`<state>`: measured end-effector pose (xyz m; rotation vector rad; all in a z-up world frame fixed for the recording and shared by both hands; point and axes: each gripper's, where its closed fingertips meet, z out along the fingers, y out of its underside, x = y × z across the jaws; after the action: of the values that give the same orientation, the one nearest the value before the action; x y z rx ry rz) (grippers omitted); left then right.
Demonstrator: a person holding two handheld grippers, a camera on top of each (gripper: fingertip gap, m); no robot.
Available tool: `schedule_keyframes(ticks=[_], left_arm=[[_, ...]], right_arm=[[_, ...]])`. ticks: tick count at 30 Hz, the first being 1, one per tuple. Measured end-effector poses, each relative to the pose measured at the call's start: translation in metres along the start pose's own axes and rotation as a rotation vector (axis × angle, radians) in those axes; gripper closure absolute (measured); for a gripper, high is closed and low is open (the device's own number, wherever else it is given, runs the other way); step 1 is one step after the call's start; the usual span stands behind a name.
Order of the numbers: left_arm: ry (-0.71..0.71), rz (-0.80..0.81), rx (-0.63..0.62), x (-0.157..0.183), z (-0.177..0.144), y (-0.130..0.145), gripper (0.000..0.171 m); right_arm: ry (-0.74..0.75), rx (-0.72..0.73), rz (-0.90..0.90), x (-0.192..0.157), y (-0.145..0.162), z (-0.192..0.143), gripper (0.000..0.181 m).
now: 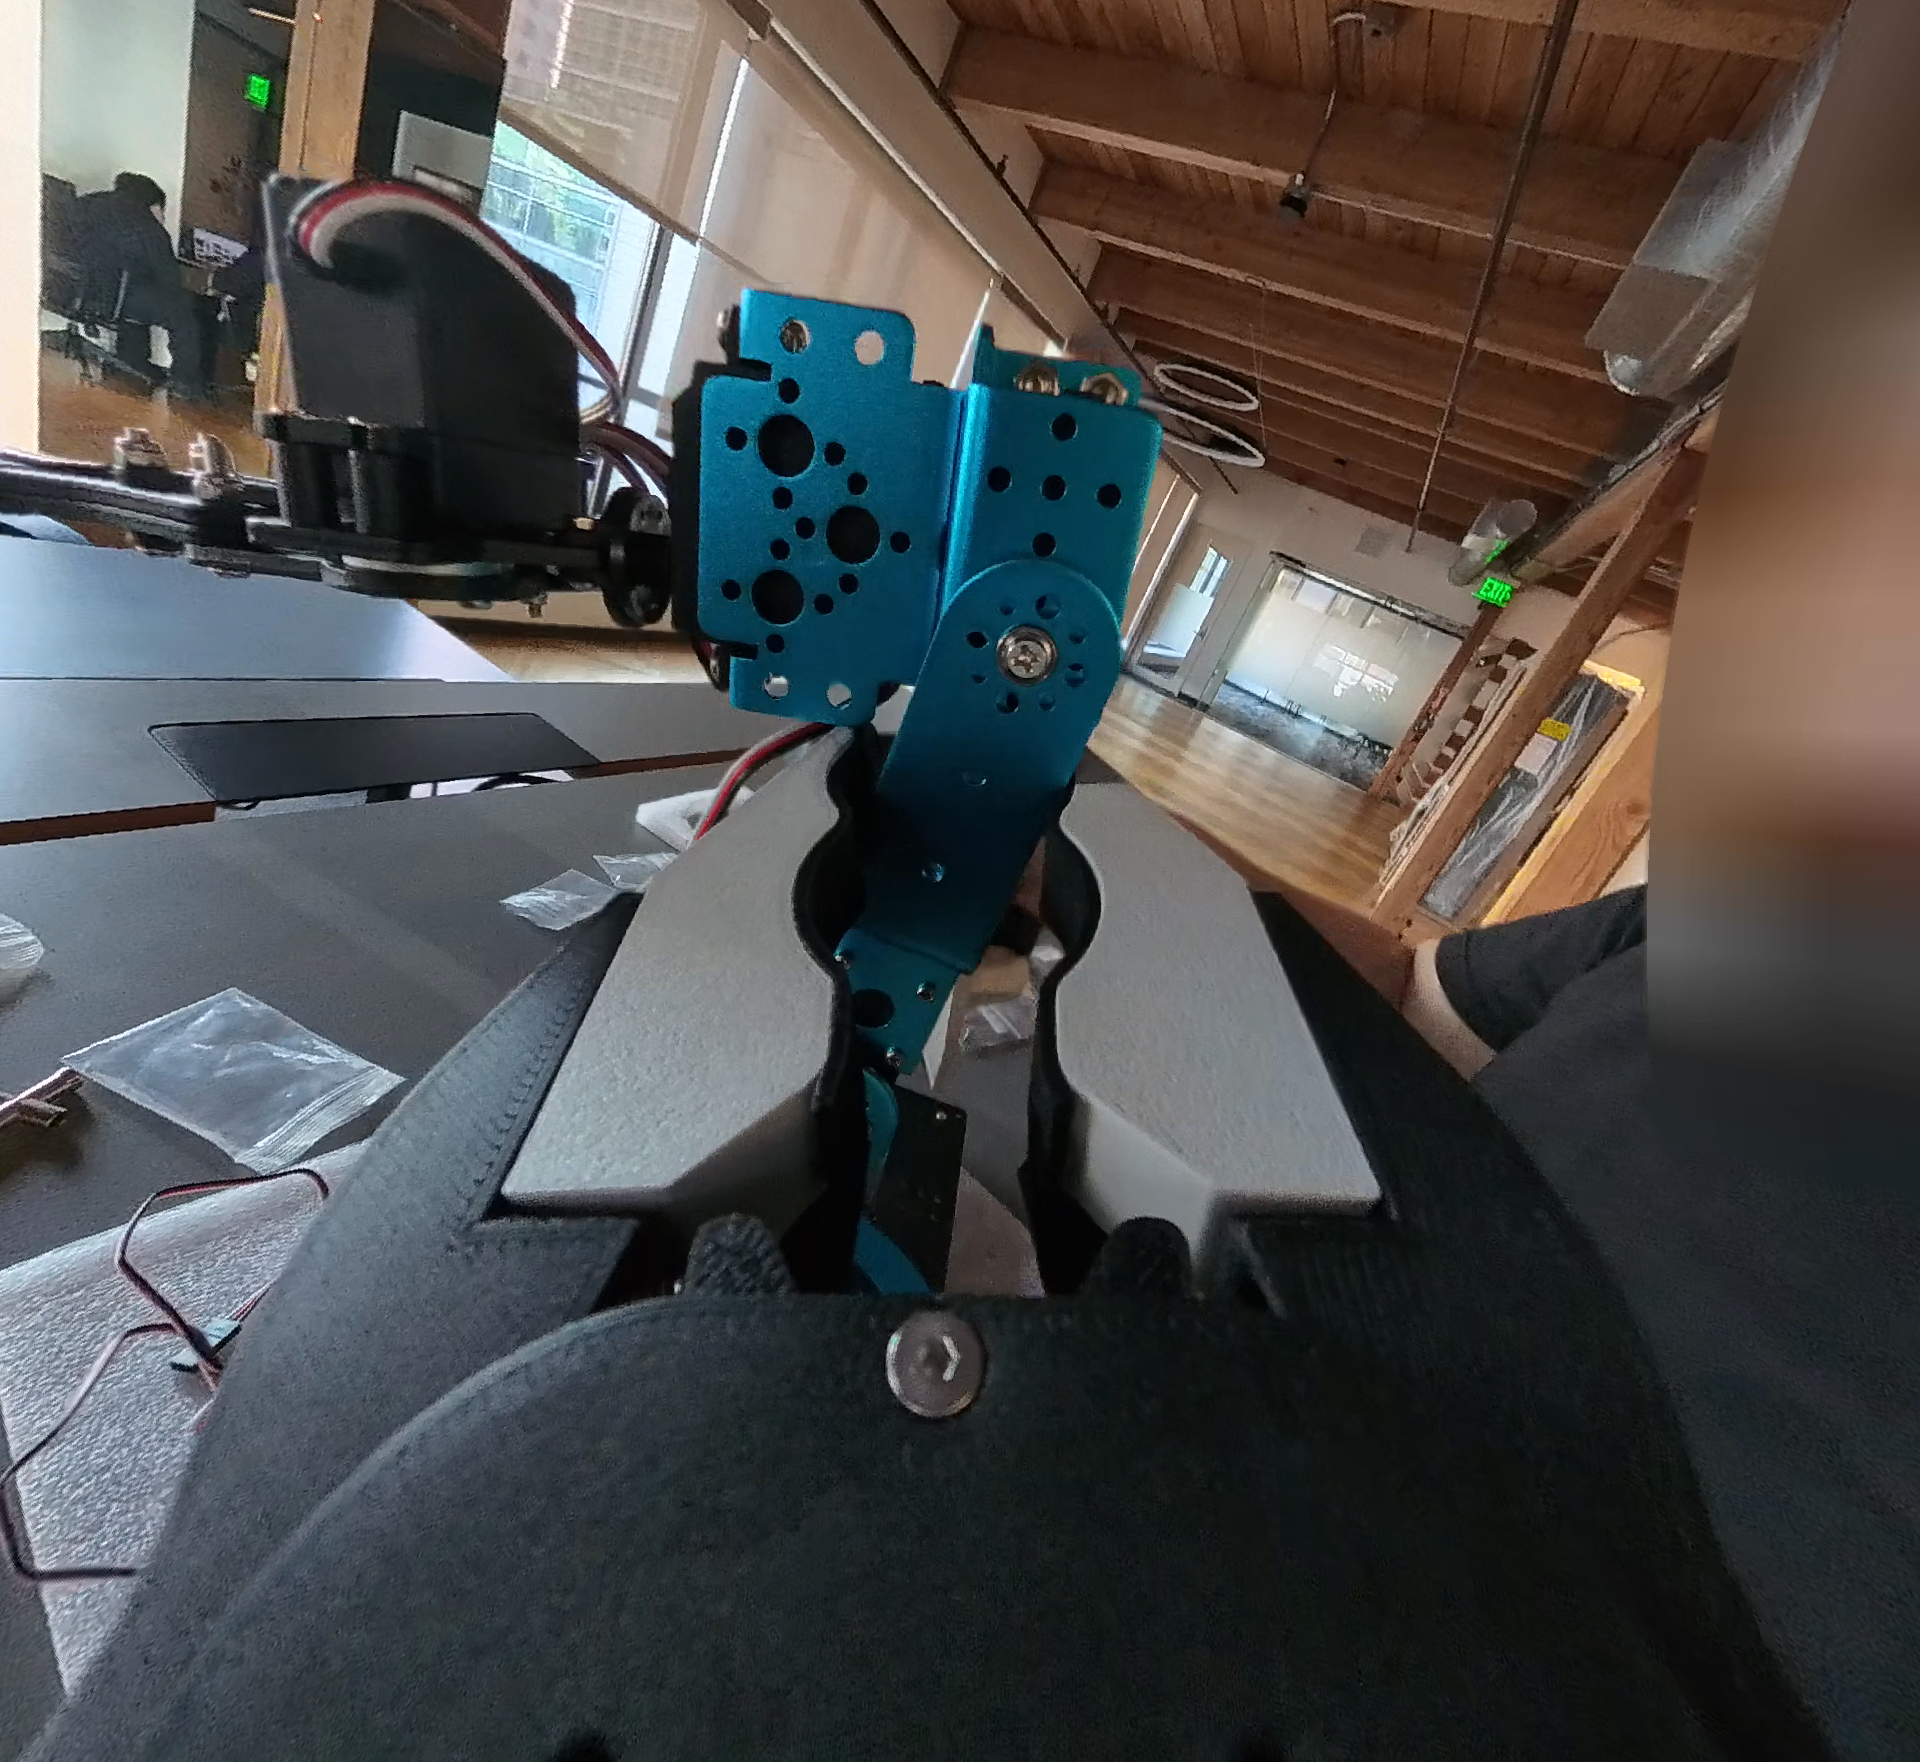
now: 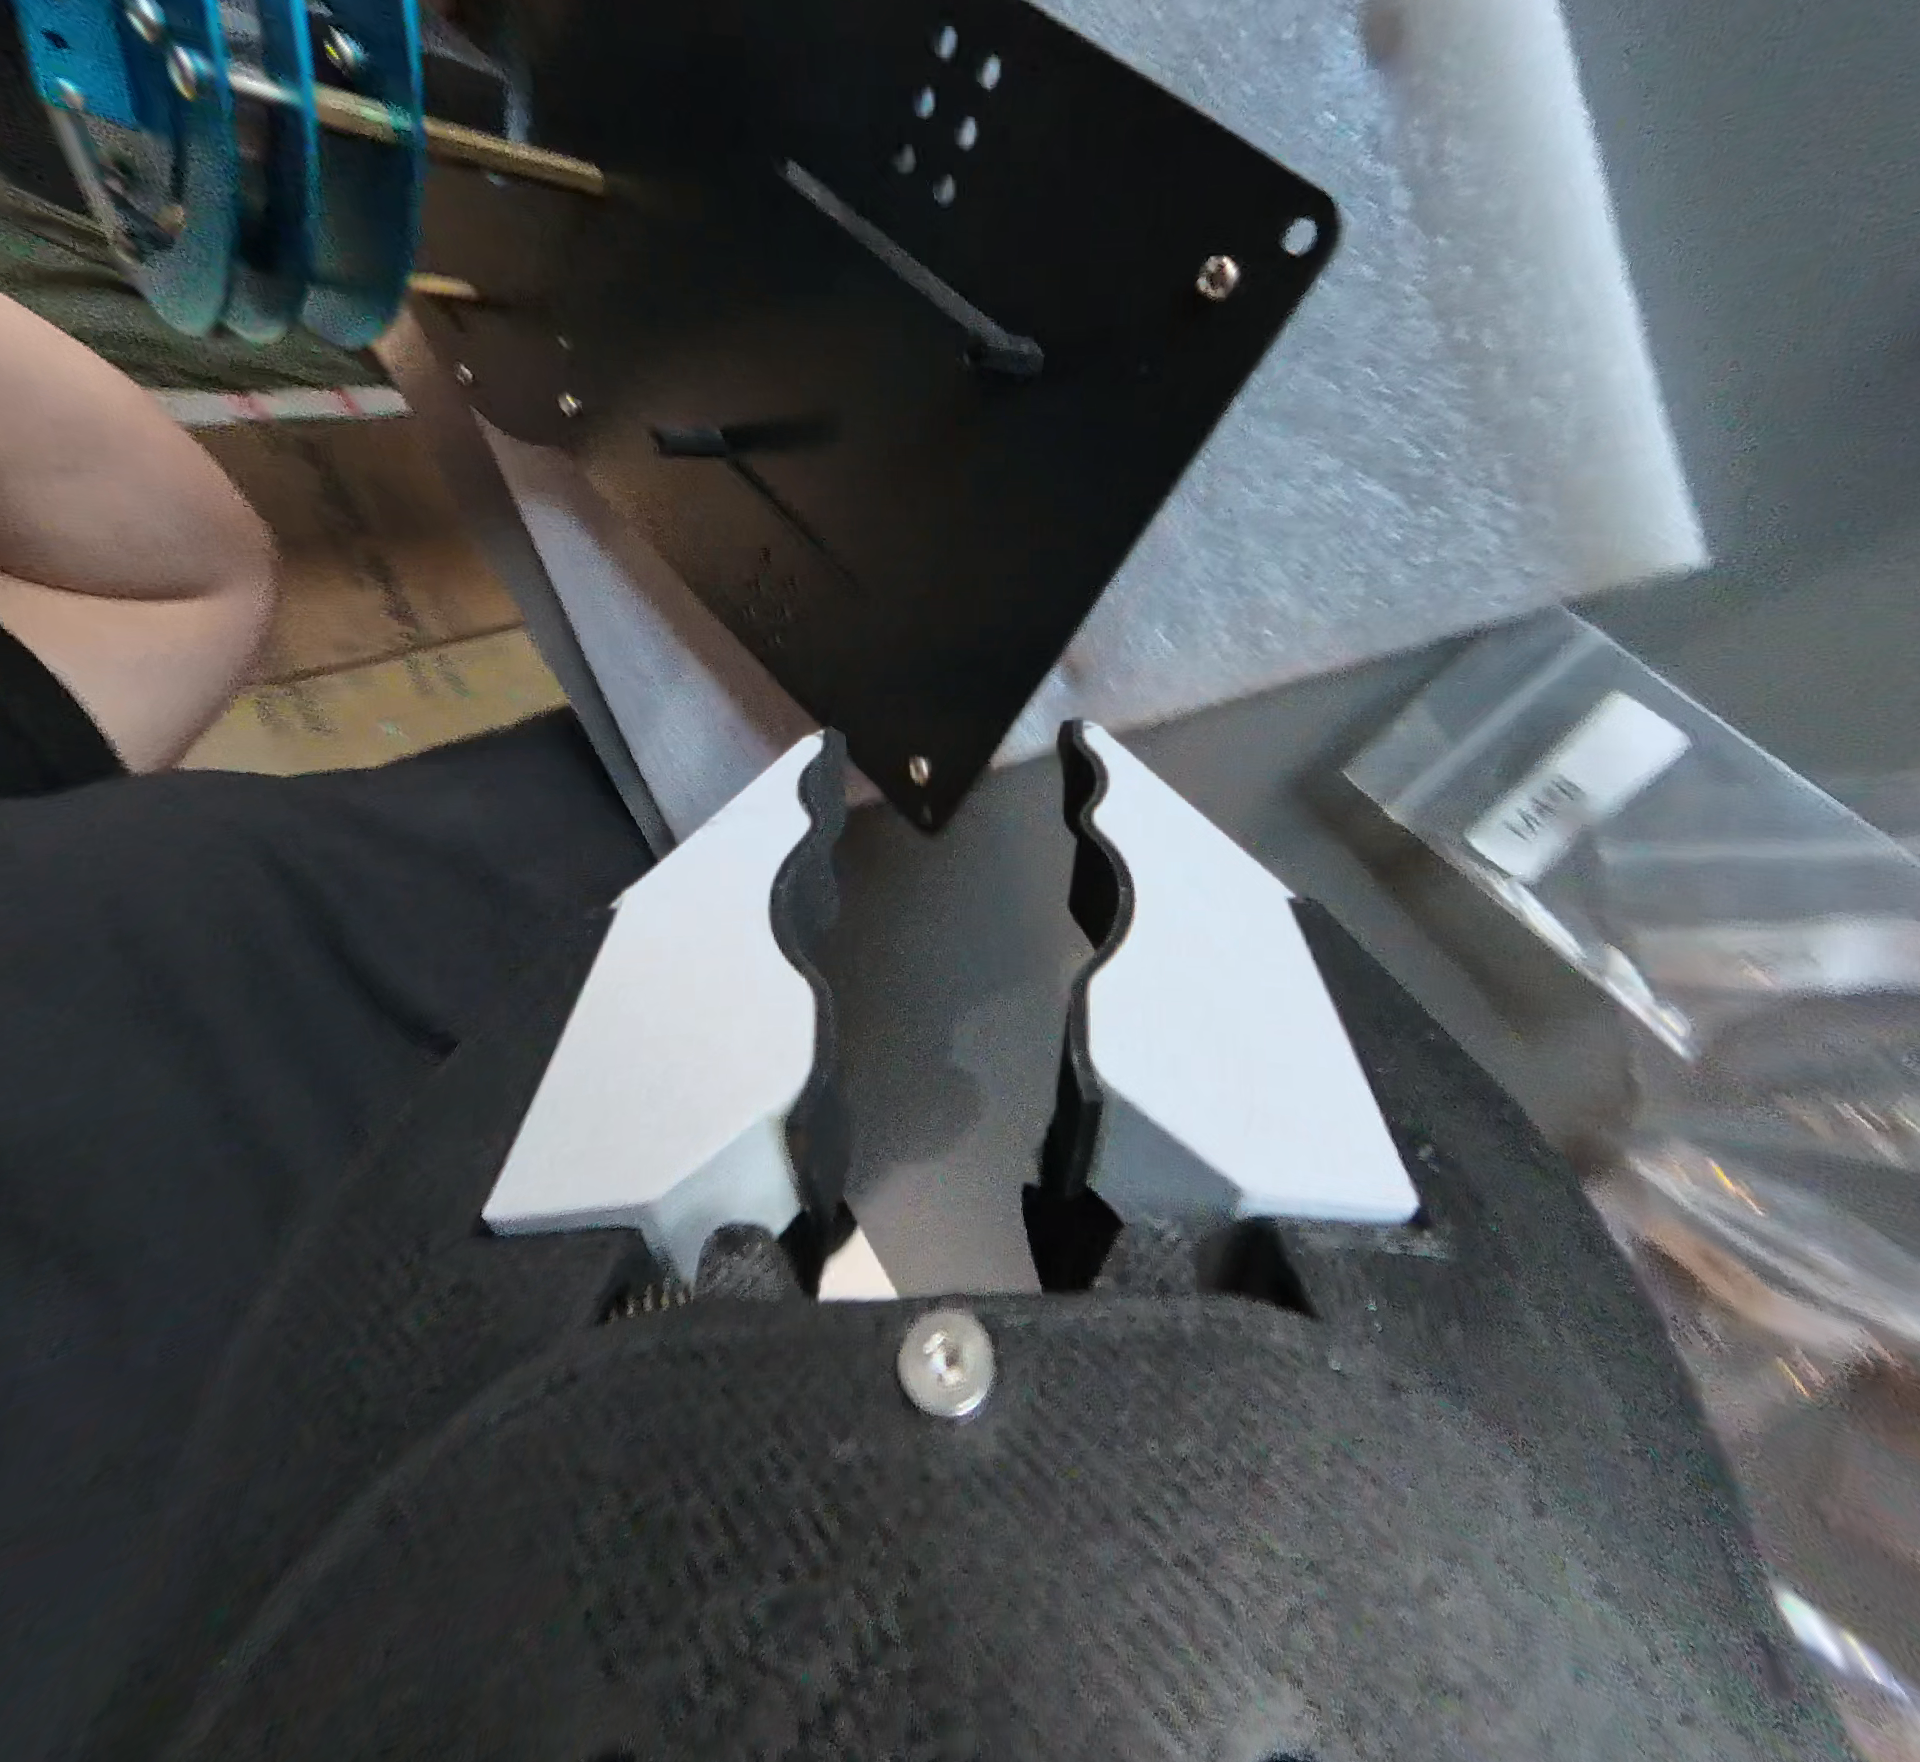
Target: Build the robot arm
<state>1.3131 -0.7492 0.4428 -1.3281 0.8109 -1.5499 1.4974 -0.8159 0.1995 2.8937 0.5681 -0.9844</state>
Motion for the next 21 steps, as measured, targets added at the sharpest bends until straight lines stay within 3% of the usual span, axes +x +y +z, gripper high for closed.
schedule_keyframes(ticks=[3,5,9,13,16,19,21], left_arm=[[-0.011,0.040,-0.032,0.007,0.007,0.006,0.144],[-0.016,0.051,-0.021,0.007,0.006,0.006,0.144],[-0.004,0.079,0.042,0.007,0.005,0.005,0.143],[-0.081,0.076,0.120,-0.002,-0.004,0.006,0.124],[-0.278,0.148,0.133,-0.011,-0.028,0.015,0.110],[-0.488,0.219,0.204,-0.002,-0.068,0.019,0.098],[-0.580,0.219,0.241,0.019,-0.091,0.029,0.100]], right_arm=[[0.109,-0.035,-0.065,-0.001,0.015,-0.029,0.146],[0.161,0.032,-0.122,-0.002,0.024,-0.054,0.151],[0.366,0.368,-0.277,0.034,0.021,-0.126,0.153],[0.441,0.770,-0.527,0.054,0.026,-0.189,0.131],[0.341,0.802,-0.512,0.079,0.054,-0.187,0.101],[0.277,0.809,-0.520,0.095,0.074,-0.182,0.095],[0.279,0.812,-0.568,0.100,0.078,-0.183,0.093]])
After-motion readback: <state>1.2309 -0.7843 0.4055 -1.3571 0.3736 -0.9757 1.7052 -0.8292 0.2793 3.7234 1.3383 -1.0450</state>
